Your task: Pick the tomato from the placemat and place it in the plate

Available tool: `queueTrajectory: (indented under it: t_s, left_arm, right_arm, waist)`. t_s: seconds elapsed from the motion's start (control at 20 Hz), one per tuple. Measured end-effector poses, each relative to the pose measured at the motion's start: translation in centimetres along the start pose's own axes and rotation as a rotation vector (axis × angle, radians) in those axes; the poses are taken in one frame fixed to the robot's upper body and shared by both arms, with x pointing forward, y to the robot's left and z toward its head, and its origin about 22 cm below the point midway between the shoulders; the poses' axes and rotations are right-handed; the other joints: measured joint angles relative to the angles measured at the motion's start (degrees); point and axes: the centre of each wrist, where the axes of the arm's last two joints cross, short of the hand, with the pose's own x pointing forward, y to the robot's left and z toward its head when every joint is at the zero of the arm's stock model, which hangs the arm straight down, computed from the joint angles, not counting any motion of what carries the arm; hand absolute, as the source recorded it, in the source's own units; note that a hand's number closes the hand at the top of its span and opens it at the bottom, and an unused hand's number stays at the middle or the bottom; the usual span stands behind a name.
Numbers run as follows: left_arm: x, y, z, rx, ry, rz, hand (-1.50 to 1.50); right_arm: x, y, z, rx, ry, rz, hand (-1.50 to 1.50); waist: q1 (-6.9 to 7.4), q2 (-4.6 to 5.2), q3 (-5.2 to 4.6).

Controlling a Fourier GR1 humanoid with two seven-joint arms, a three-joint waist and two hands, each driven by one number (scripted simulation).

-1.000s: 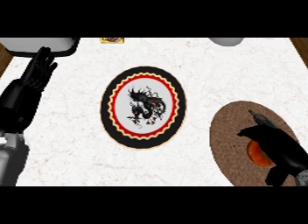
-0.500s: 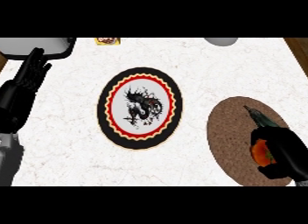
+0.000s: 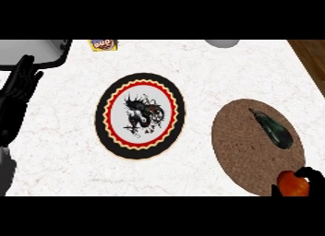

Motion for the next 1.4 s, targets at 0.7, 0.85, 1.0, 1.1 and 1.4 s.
queueTrajectory:
  t_s: [0.7,0.85,1.0,1.1,1.4]
  left_arm:
    - [0.8,-2.3,-1.1,-0.061,-0.031,0.017,0.0]
    - [0.6,-2.4,-1.1,-0.074,-0.037,0.018,0.0]
    - [1.1,-2.8,-1.5,-0.085,-0.037,0.023,0.0]
    - [1.2,-3.2,-1.6,-0.091,-0.04,0.022,0.0]
    - [1.1,-3.7,-2.1,-0.097,-0.052,0.025,0.0]
  right_arm:
    - [13.6,-9.4,11.0,-0.182,-0.214,-0.371,1.5]
    - [16.3,-10.0,11.5,-0.186,-0.255,-0.389,1.5]
    - [18.5,-10.4,11.1,-0.196,-0.294,-0.384,1.5]
    - [20.4,-10.2,10.6,-0.195,-0.331,-0.391,1.5]
    - [25.4,-9.5,7.3,-0.153,-0.391,-0.41,1.5]
  waist:
    - [3.96,1.1,0.65]
    - [4.65,1.3,0.67]
    - [5.16,1.42,0.71]
    - [5.47,1.5,0.73]
    - [6.3,1.71,0.78]
